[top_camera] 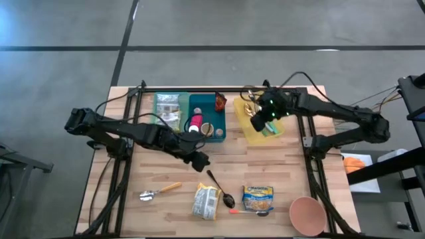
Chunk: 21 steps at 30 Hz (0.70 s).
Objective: Pick & Place Food Item
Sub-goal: Put the silver spoon into the yellow bin
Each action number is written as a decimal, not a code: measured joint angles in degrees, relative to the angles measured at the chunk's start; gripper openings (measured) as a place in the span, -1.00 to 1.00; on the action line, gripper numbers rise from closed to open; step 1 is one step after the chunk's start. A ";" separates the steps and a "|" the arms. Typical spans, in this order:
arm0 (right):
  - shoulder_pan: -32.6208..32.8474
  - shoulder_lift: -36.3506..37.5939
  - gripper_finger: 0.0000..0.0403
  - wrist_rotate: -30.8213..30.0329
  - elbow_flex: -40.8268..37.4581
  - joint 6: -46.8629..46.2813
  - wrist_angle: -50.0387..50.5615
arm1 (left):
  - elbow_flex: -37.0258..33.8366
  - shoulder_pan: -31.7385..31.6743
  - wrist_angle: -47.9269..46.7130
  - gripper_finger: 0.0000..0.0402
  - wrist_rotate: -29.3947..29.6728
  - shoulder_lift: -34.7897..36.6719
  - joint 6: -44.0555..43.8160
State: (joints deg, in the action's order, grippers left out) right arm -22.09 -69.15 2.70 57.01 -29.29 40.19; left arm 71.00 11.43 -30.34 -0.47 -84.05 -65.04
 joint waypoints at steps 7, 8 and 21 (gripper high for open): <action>-8.96 -10.12 -0.92 3.56 -2.19 2.16 0.01 | 0.00 1.72 0.26 -0.15 0.73 -0.02 -0.01; -9.36 -11.55 -0.92 3.56 -2.29 2.51 0.12 | 0.00 1.99 0.26 -0.15 0.81 -0.02 -0.01; -9.57 -23.64 -0.92 0.23 -3.04 3.89 -0.43 | -0.04 3.09 0.03 -0.15 1.09 -0.04 0.04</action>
State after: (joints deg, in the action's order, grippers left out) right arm -31.66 -92.78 2.93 53.98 -25.40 39.77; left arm 70.96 14.52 -30.31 0.61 -84.09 -65.00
